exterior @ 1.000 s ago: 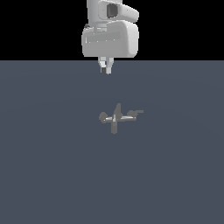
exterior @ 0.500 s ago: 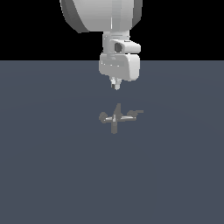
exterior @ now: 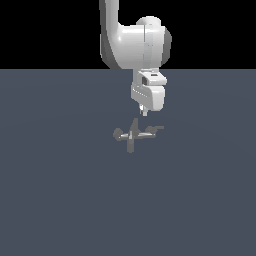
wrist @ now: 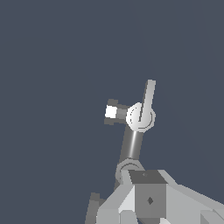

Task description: Turn on the faucet by rotating a designated handle.

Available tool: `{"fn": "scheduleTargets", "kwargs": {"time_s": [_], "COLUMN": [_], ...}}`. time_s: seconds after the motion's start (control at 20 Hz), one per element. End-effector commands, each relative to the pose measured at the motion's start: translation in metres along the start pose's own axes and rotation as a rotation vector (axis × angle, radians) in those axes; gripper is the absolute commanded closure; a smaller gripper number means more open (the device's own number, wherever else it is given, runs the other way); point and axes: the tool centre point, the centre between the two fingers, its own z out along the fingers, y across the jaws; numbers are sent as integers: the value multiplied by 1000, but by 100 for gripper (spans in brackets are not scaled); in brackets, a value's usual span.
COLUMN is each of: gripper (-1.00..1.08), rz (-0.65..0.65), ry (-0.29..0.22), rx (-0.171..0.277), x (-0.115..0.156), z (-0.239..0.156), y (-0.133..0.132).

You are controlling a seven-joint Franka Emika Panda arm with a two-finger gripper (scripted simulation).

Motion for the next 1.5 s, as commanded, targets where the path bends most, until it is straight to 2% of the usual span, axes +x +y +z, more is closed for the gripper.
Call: {"fn": "scheduleTargets", "kwargs": {"time_s": [0.0, 0.55, 1.1, 1.45], "gripper": [108, 108, 108, 108], "rz": [57, 213, 237, 238], "ry": [1, -3, -4, -4], "rx": [-1, -2, -3, -3], "x": [16, 63, 70, 82], "z": [16, 60, 66, 66], "y": [-6, -16, -17, 7]}}
